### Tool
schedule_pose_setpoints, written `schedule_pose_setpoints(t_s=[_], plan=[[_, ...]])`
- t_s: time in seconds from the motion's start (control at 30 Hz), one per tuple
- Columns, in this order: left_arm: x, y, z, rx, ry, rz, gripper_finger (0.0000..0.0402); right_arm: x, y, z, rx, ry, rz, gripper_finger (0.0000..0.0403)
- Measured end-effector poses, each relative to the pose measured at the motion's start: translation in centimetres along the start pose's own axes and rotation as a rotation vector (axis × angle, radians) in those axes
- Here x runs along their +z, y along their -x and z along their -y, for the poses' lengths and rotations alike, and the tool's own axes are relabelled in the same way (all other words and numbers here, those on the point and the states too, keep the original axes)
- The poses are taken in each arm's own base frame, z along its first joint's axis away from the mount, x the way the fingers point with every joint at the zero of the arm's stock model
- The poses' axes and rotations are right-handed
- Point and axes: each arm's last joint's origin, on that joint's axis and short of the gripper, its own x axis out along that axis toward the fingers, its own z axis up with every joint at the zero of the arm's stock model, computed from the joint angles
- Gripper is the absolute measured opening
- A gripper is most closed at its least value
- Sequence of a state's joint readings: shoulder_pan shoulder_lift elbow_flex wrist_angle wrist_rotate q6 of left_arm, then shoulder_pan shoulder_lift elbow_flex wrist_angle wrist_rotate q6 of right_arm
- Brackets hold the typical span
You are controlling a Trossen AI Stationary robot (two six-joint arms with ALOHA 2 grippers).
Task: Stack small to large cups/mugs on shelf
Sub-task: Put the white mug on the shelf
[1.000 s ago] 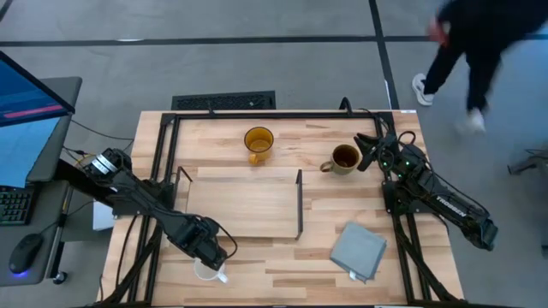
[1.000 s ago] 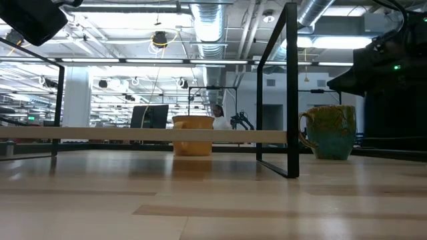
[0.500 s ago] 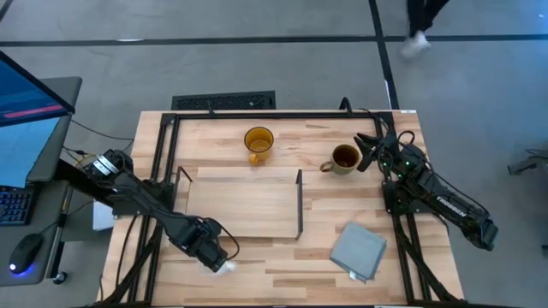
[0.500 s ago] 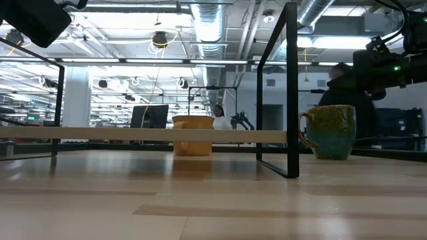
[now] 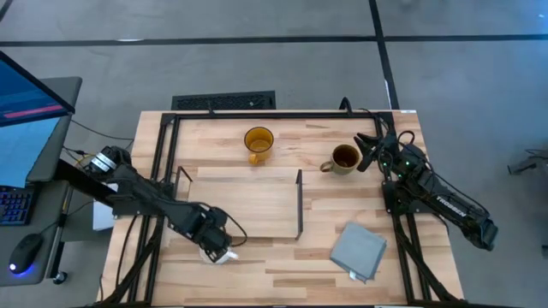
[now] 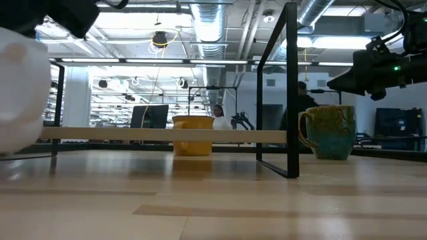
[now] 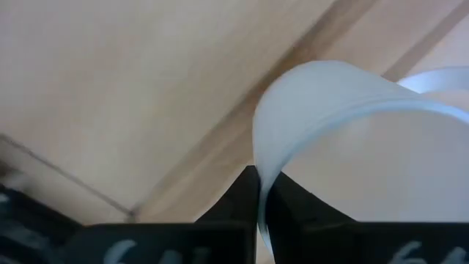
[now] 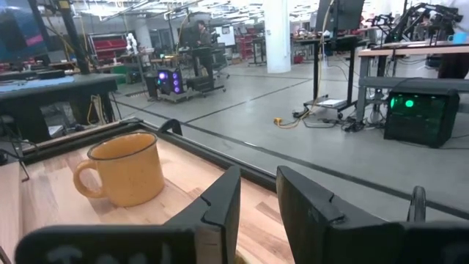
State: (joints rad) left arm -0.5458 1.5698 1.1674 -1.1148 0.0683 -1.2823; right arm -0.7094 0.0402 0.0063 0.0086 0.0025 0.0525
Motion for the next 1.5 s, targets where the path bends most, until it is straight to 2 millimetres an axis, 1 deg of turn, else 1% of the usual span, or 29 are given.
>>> schedule_pose_setpoints(t_s=[0.23,0.33,0.43,0.57,0.63,0.77,0.9,1.0,1.13,1.23,1.37,1.5], plan=[[2.1,4.0,-1.0,-0.058,-0.140,0.079,0.0001,0.0,0.0,0.0,0.000,0.000,0.000,0.0113],[2.7,6.0,-1.3,-0.081,-0.220,0.098,0.0000,0.0,0.0,0.0,0.000,0.000,0.000,0.0113],[3.0,7.7,-2.3,-0.020,-0.349,0.070,0.0000,0.0,0.0,0.0,0.000,0.000,0.000,0.0113],[3.7,9.0,-4.2,0.088,-0.467,-0.002,0.0000,0.0,0.0,0.0,0.001,-0.008,0.000,0.0113],[4.2,9.1,-5.0,0.127,-0.549,-0.030,0.0000,0.0,0.0,0.0,0.001,-0.034,0.000,0.0113],[5.9,9.2,-5.9,0.161,-0.748,0.001,0.0000,0.0,0.0,0.0,0.001,-0.075,0.000,0.0113],[7.8,8.9,-6.9,0.232,-0.887,-0.008,0.0000,0.0,0.0,0.0,0.001,-0.118,0.000,0.0113],[8.5,8.5,-7.8,0.237,-0.994,-0.043,0.0000,0.0,0.0,0.0,0.002,-0.145,0.000,0.0113],[9.2,7.7,-8.7,0.211,-1.079,-0.095,0.0000,0.0,0.0,0.0,0.002,-0.204,0.000,0.0113],[9.5,6.8,-9.2,0.199,-1.130,-0.128,0.0000,0.0,0.0,0.0,0.002,-0.212,0.000,0.0113],[10.1,5.5,-9.2,0.160,-1.152,-0.093,0.0000,0.0,0.0,0.0,0.002,-0.212,0.000,0.0113],[10.1,4.7,-9.4,0.150,-1.148,-0.107,0.0000,0.0,0.0,0.0,0.002,-0.211,0.000,0.0113]])
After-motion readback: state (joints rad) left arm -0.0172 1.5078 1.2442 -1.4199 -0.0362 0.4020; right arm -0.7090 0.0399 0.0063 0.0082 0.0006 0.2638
